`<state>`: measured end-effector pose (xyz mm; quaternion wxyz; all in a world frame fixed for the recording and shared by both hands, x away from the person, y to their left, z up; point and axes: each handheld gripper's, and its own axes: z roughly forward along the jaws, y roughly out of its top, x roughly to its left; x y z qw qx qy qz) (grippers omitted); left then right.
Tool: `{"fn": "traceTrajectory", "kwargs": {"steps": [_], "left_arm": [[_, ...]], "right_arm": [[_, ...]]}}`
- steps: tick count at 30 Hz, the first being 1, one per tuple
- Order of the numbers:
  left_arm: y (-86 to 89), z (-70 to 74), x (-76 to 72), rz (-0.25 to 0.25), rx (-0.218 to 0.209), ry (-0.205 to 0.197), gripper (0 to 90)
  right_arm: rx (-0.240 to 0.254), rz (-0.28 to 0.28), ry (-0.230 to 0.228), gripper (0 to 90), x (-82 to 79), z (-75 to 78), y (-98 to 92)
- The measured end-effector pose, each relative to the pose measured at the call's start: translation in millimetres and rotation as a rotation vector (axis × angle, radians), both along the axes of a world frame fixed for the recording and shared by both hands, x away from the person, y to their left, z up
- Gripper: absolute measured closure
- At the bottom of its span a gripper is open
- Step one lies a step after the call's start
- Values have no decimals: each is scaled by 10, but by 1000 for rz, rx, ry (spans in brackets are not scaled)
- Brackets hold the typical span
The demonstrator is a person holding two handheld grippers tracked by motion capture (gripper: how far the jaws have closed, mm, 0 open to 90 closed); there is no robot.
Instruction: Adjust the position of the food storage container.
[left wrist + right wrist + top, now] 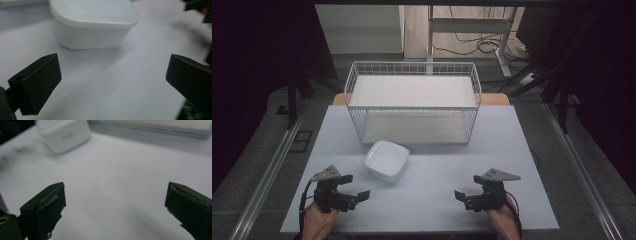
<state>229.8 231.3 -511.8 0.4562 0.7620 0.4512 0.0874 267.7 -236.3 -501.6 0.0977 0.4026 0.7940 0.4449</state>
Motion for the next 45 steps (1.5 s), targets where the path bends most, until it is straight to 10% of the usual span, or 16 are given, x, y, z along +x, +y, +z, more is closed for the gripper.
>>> {"fn": "traceTrajectory", "kwargs": {"steps": [5, 14, 29, 45], "left_arm": [[-36, -102, 55, 4, 83, 29, 0], [10, -163, 84, 41, 178, -19, 43], [174, -59, 210, 125, 113, -24, 29], [288, 23, 552, 155, 98, -62, 548]], "right_arm": [[-59, 2, 45, 26, 35, -150, -43], [-97, 2, -19, 8, 37, -133, -2], [-100, -7, -18, 0, 66, -110, 24], [-131, 1, -31, 52, 151, -4, 205]]}}
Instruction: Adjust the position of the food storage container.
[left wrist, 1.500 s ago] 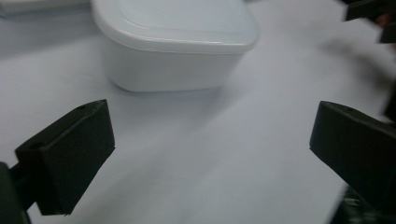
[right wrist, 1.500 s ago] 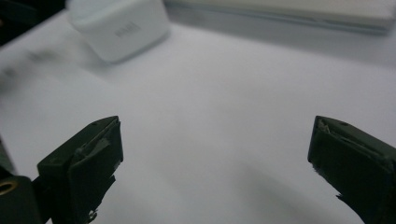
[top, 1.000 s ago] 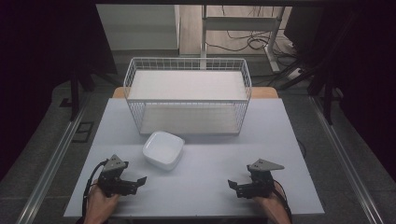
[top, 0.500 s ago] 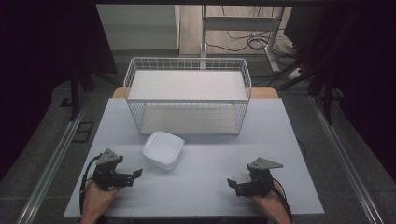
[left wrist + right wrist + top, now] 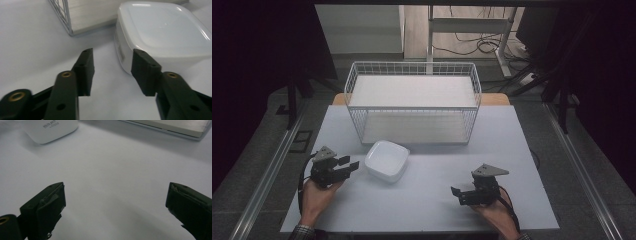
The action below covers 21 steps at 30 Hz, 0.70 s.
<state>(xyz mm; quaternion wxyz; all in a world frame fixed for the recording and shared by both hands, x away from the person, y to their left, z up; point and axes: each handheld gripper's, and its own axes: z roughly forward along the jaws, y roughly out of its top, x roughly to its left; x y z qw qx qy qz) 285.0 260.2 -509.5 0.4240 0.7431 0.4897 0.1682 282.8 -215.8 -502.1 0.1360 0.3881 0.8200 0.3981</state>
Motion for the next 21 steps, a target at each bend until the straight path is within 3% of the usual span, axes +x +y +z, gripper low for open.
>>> {"fn": "traceTrajectory", "kwargs": {"steps": [4, 6, 10, 13, 16, 17, 19, 21], "left_arm": [[-37, -7, 191, -5, 13, -13, 641], [-49, -9, 216, -7, 12, -13, 690], [-168, -26, 346, -39, 61, -9, 772], [-203, -39, 396, -46, 64, -2, 814], [-225, -54, 440, -65, 42, 11, 841], [-241, -57, 438, -68, 34, 16, 873], [-242, -61, 437, -78, 20, 22, 878], [-258, -73, 428, -91, -15, 38, 894]], "right_arm": [[-2, 15, 11, 100, 66, 19, 90], [4, 21, 18, 133, 97, 13, 131], [-5, 37, 28, 218, 144, 4, 238], [3, 48, 25, 276, 153, 22, 287], [21, 73, 24, 387, 194, 67, 380], [6, 96, 21, 468, 242, 82, 458], [0, 101, 19, 503, 267, 83, 502], [-10, 137, 37, 634, 331, 60, 621]]}}
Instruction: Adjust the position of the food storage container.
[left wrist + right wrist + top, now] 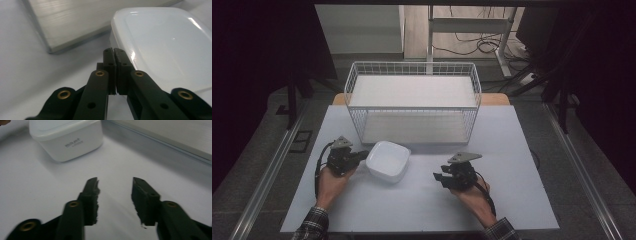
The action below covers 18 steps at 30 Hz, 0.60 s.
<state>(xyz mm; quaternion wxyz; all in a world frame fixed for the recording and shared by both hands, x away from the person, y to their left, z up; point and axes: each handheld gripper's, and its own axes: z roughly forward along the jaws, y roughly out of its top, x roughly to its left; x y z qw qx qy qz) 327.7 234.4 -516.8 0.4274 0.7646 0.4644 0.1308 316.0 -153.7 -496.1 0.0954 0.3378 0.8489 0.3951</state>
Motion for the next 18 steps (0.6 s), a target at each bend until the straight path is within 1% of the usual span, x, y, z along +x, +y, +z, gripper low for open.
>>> {"fn": "traceTrajectory", "kwargs": {"steps": [1, 2, 3, 5, 6, 7, 8, 9, 10, 11, 12, 13, 15, 16, 17, 18], "left_arm": [[-39, -3, -11, -16, -17, 13, 896], [-39, -3, -11, -16, -17, 13, 897], [-68, -1, -19, -25, -18, 16, 897], [-160, 6, -45, -48, -17, 19, 898], [-160, 6, -45, -48, -17, 19, 898], [-229, 9, -65, -66, -17, 19, 898], [-229, 9, -65, -66, -17, 19, 898], [-299, 9, -86, -80, -16, 19, 898], [-340, 11, -96, -91, -19, 22, 898], [-340, 11, -96, -91, -19, 22, 897], [-406, 13, -108, -105, -22, 23, 898], [-406, 13, -108, -105, -22, 23, 898], [-469, 11, -107, -126, -36, 31, 897], [-524, 1, -85, -137, -34, 32, 896], [-524, 1, -85, -137, -34, 32, 895], [-557, -7, -51, -126, -5, 25, 890]], "right_arm": [[-4, 15, 14, 667, 16, -10, 35], [-9, 27, 24, 698, 29, -21, 69], [-9, 27, 24, 698, 29, -21, 69], [-12, 49, 36, 780, 68, -36, 141], [-10, 47, 33, 797, 83, -39, 153], [-6, 37, 29, 819, 112, -44, 167], [-6, 37, 29, 819, 112, -44, 167], [10, 14, 37, 859, 173, -61, 170], [19, 7, 41, 873, 198, -71, 170], [19, 7, 41, 873, 198, -71, 170], [29, -10, 48, 888, 262, -89, 169], [29, -10, 48, 888, 262, -89, 169], [33, -21, 44, 889, 317, -100, 171], [40, -30, 50, 889, 358, -107, 171], [40, -30, 50, 889, 358, -107, 171], [46, -36, 53, 889, 408, -128, 181]]}}
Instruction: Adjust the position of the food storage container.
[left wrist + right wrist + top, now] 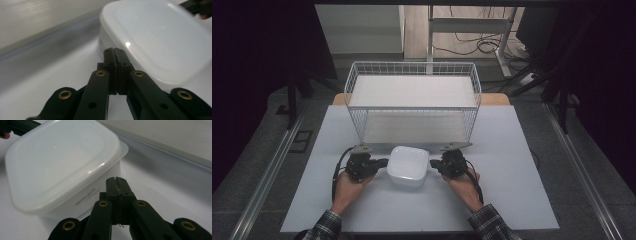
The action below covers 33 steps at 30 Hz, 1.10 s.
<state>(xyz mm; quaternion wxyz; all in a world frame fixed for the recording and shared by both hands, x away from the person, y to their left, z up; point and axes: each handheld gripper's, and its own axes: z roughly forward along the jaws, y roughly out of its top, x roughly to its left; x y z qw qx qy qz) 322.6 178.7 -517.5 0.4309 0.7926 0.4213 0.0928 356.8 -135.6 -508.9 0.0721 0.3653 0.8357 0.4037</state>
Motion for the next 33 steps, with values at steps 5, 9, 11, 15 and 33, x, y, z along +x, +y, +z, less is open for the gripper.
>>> {"fn": "traceTrajectory", "kwargs": {"steps": [5, 9, 11, 15, 33], "left_arm": [[-23, -79, 192, 20, -29, 35, 891], [-73, -75, 177, 30, 2, 27, 900], [-96, -74, 143, 32, -8, 41, 900], [-155, -92, 62, 21, -11, 63, 900], [-369, -57, -237, -63, 19, 60, 894]], "right_arm": [[-8, -7, 13, 889, 70, -64, 73], [-19, -20, 4, 889, 86, -72, 93], [-22, -25, 8, 889, 86, -60, 77], [-33, -26, 7, 889, 58, -28, 35], [-79, -5, -1, 866, -174, 27, -169]]}}
